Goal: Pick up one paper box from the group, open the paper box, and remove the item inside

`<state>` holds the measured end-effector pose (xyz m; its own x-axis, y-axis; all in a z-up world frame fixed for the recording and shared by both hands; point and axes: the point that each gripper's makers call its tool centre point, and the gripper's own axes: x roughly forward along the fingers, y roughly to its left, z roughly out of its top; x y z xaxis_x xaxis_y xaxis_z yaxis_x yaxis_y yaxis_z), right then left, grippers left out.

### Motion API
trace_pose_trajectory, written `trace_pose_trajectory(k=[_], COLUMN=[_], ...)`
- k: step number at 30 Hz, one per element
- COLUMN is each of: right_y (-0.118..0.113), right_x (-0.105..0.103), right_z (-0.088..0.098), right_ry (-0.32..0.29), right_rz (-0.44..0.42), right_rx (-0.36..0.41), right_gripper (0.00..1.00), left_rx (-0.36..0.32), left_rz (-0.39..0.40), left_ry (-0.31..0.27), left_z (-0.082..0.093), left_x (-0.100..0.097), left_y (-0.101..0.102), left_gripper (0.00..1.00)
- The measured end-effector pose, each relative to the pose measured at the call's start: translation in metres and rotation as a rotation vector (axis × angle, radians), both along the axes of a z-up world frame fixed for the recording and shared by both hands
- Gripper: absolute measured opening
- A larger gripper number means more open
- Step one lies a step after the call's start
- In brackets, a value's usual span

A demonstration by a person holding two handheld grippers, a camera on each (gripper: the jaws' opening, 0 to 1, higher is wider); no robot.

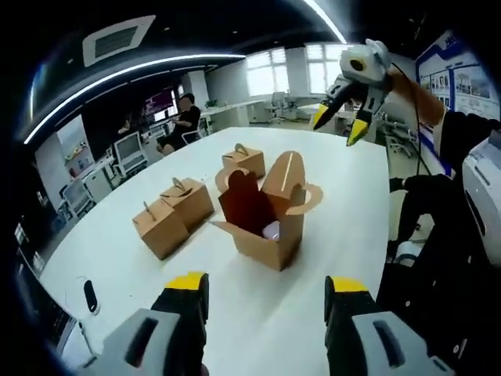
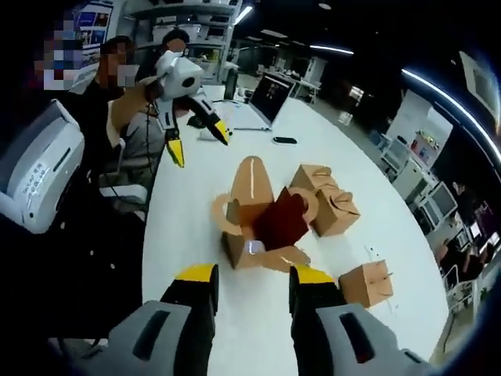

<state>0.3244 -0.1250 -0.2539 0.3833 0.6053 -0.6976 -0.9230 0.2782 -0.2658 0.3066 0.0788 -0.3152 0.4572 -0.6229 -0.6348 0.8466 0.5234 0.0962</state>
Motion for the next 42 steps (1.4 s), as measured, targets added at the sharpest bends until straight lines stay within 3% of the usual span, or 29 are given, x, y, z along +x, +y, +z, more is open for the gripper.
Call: trace_pose_trajectory(k=[4,12,19,27,30,35,38,42], right_y=[0.027,0.057,0.060,0.070,0.073,0.076,0.076,0.074], right_x=[0.021,0.056,0.067,0.066,0.064,0.063,0.063,0.063], right_z=[-0.012,-0.046,-0.082,-0.112,-0.121,-0.126,-0.126,-0.126], right_ry=[0.012,0.036,0.091,0.153,0.186,0.208,0.215,0.226], right_rz=[0.036,0.079,0.127,0.142,0.142,0.148,0.150,0.151], right_rx=[-0.052,-0.186,-0.327,-0.371,-0.379,-0.388,-0.390,-0.397], right_gripper=[0.33,0.28,0.29,0.32,0.36,0.38,0.39,0.39], left_rx=[-0.034,-0.039,-0.061,-0.064,-0.065,-0.076,-0.078,-0.097], left_rz=[0.012,0.020,0.027,0.020,0.000,-0.125,-0.148,-0.240], left_ry=[0.011,0.011,-0.009,-0.014,-0.014,-0.096,-0.086,-0.069], left_z=[-0.011,-0.029,-0.035,-0.046,-0.051,-0.050,-0.052,-0.058], left_x=[-0.001,-0.008,-0.016,-0.025,-0.019,0.007,0.026,0.050], left_y=[0.003,0.009,0.011,0.010,0.006,-0.006,-0.010,-0.029], left_gripper=[0.60,0.60,0.60,0.60,0.61,0.71,0.74,0.80])
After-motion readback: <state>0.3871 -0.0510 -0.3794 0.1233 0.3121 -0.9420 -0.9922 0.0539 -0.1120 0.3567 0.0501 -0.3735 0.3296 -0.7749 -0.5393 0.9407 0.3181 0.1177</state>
